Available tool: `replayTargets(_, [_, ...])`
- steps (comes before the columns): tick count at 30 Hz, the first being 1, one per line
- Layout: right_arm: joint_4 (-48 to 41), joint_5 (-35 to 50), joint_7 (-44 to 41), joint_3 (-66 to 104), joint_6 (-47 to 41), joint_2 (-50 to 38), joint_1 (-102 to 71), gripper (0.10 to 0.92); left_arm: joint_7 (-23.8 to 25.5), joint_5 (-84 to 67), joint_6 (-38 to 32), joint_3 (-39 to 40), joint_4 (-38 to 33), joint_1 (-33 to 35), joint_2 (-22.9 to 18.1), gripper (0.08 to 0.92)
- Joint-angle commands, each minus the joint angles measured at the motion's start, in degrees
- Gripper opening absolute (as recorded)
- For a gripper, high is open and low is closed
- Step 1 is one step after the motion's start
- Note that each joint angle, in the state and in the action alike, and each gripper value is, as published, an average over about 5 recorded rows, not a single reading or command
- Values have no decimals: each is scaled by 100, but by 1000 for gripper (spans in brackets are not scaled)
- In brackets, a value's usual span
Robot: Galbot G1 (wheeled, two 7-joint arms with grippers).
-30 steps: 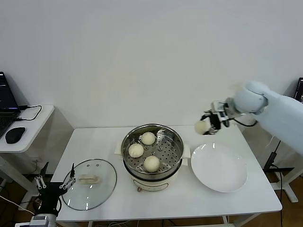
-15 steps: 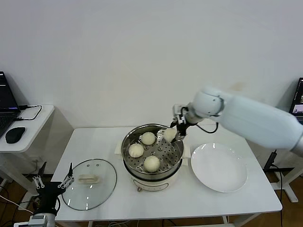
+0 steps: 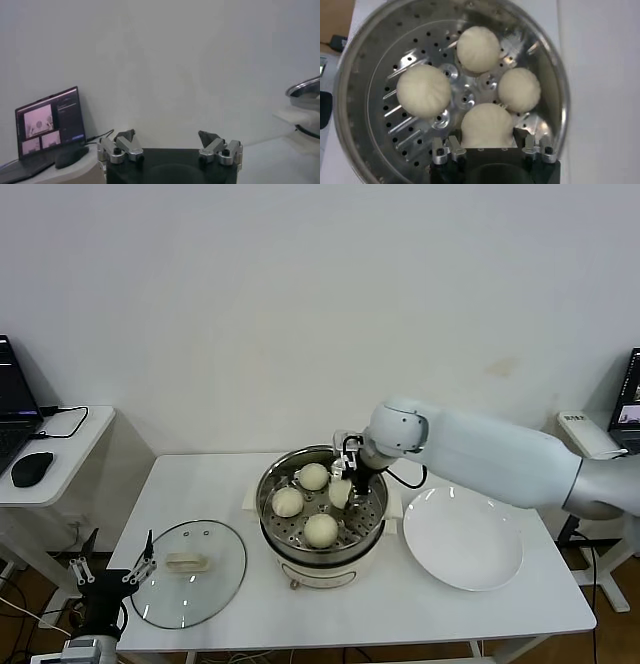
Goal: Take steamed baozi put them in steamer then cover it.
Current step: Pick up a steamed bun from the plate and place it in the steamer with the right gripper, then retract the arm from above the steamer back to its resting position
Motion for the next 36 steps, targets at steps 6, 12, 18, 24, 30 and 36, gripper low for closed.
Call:
replayTargets(6, [-142, -327, 159, 172, -84, 88, -176, 718, -3, -1, -5, 1, -21, -2, -15, 823])
replayTargets(12, [330, -106, 550, 522, -116, -345, -124, 817, 2, -17, -14, -2, -34, 9, -8, 823])
replayTargets(18, [1321, 597, 1988, 1165, -122, -1102, -578, 823, 21, -18, -13, 25, -26, -3, 11, 823])
replayTargets(24, [2207, 997, 3199, 2478, 311, -2054, -2185, 823, 22, -2, -25, 38, 1, 3, 26, 823])
replayTargets(30, [2634, 851, 3920, 4529, 1307, -2687, -4326, 823, 18, 44, -33, 89, -12, 20, -1, 823])
replayTargets(36, [2769, 217, 4637, 6545, 2986, -2379, -6710, 823, -17, 87, -80, 169, 10, 29, -47, 823])
